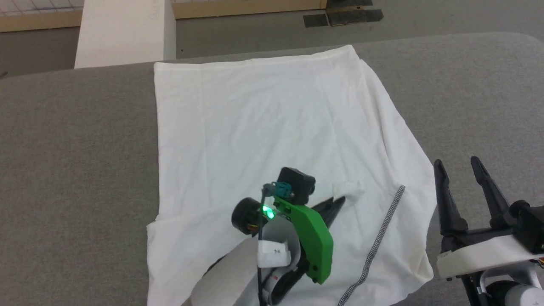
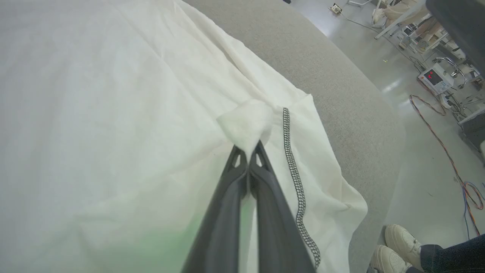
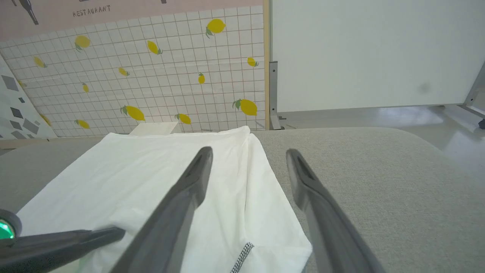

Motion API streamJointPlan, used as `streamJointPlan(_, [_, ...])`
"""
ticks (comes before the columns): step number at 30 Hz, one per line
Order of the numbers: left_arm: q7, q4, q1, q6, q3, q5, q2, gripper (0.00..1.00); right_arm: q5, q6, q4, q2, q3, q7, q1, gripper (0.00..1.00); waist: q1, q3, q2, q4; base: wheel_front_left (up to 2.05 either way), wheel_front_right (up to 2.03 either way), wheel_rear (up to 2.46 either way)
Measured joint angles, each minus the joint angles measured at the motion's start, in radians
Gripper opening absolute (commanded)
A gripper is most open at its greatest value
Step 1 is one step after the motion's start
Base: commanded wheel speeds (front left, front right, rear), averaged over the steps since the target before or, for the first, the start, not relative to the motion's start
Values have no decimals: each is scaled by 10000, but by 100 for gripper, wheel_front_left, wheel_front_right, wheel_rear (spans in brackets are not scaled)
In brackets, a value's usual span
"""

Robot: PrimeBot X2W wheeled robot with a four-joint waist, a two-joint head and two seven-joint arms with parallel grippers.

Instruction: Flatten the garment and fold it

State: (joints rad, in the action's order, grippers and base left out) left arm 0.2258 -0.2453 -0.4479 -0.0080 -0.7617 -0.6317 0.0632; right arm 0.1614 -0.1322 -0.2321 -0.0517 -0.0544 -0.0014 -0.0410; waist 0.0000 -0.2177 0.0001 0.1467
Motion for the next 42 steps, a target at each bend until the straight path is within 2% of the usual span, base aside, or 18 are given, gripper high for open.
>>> streamJointPlan(7, [8, -1360, -347, -454, -1340, 339, -79, 0, 105, 0, 240, 0, 48, -180, 3, 100, 0, -256, 0, 299, 0, 0, 0])
streamJointPlan(11, [109, -1766, -404, -734, -1990, 138, -92, 0, 159, 0, 337, 0, 61, -255, 22, 100, 0, -330, 0, 349, 0, 0, 0])
streamJointPlan(12, [173, -1797, -407, -750, -2098, -19, -96, 31, 159, 0, 364, 0, 65, -255, 28, 100, 0, -326, 0, 339, 0, 0, 0])
streamJointPlan(13, [194, -1810, -422, -765, -2197, -140, -90, 78, 159, 0, 384, 0, 69, -255, 37, 100, 0, -321, 0, 329, 0, 0, 0])
streamJointPlan(14, [153, -1779, -428, -779, -2220, -307, -104, 100, 159, 0, 403, 0, 67, -255, 48, 100, 0, -312, 0, 313, 0, 0, 0])
streamJointPlan(17, [-470, -1492, -515, -633, -1908, -652, -107, 100, 151, 0, 439, 0, 35, -251, 102, 100, 0, -261, 0, 250, 0, 0, 0])
streamJointPlan(21, [-1825, -857, -861, -136, -1014, -612, 69, 100, 61, 0, 474, 2, -157, -109, 287, 100, 0, -186, 0, 103, 0, 0, 0])
streamJointPlan(23, [-2564, -456, -937, 199, -437, -489, 408, 100, 50, 0, 543, 0, -284, -6, 494, 100, 0, -162, 0, 21, 0, 0, 0])
streamJointPlan(28, [-4195, 299, -767, 1250, 1235, -211, 1885, 100, -190, 0, 1099, -186, -518, 614, 1439, 100, 0, -232, 0, -200, 0, 0, 0])
streamJointPlan(31, [-4635, 614, -406, 1875, 2136, 23, 2652, 100, -244, 0, 1760, -443, -598, 1250, 2247, 100, 0, -402, 0, -313, 0, 0, 0])
streamJointPlan(33, [-4769, 895, -65, 2205, 2755, 267, 2964, 100, -267, 0, 2426, -729, -644, 1866, 2953, 100, 0, -566, 0, -413, 0, 0, 0])
streamJointPlan(38, [-4800, 1937, 534, 2472, 4146, 1043, 3112, 100, -107, 0, 3722, -1162, -871, 2694, 4771, 100, 0, -1064, 0, -693, 0, 0, 0])
streamJointPlan(42, [-4830, 2493, 903, 2406, 5093, 1720, 2790, 100, -107, 0, 5014, -1569, -1131, 3287, 6305, 100, 0, -1569, -1, -948, 0, 0, 0])
